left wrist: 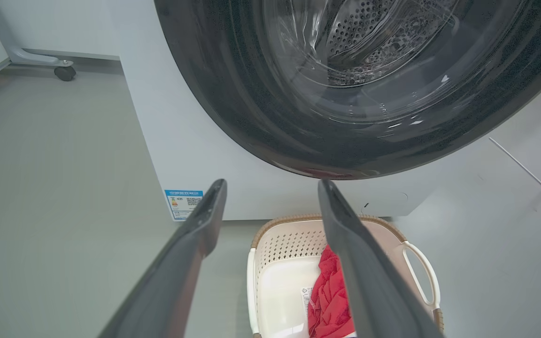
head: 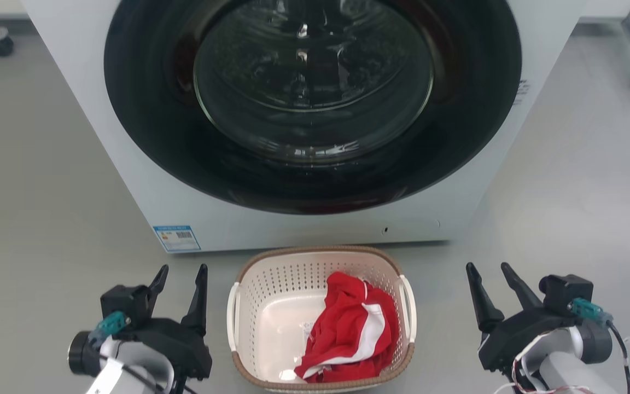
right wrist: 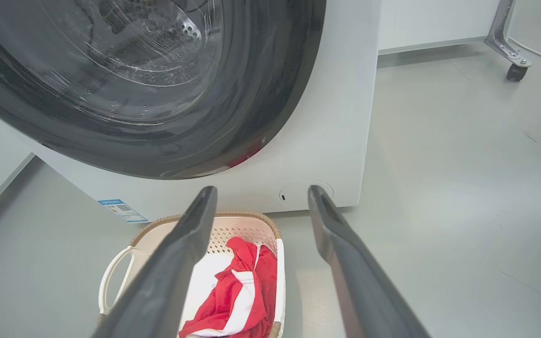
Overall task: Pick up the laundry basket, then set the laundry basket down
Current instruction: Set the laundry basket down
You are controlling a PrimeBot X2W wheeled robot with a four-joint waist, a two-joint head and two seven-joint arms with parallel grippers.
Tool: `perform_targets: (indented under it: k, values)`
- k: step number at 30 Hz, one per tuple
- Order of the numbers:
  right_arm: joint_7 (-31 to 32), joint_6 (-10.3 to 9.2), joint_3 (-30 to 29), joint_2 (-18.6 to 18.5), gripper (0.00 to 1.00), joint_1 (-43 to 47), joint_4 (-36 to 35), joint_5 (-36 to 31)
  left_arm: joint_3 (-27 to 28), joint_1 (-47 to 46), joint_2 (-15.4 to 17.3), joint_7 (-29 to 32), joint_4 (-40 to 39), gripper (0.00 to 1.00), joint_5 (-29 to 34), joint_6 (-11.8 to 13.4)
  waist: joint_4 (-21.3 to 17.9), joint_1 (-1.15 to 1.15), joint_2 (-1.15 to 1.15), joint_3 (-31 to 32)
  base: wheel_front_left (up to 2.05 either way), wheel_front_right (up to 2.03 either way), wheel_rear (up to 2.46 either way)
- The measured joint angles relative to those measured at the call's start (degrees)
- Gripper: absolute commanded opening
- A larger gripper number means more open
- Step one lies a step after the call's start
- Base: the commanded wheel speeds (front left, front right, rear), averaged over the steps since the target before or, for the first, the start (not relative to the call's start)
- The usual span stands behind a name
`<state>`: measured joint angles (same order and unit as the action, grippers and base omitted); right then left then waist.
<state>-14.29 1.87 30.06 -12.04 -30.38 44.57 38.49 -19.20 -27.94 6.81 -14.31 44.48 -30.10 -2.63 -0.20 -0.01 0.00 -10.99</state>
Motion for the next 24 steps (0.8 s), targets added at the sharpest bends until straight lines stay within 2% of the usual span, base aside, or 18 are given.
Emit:
perform_targets:
  k: [19,24]
  values:
    - [0.0,-5.21,-2.9,-3.3,1.00,17.1,-16.8,-6.0,1.9,20.9,3.3,0.0,-23.5,1.00,4.8,5.4,-0.3,0.01,0.00,11.3,0.00,0.00,0.00]
    - [0.0,-6.50,-4.4,-4.3,1.00,21.7,-23.2,-7.0,2.6,26.0,4.0,0.0,-29.3,1.00,5.1,6.7,-0.3,0.00,0.00,13.1,0.00,0.00,0.00]
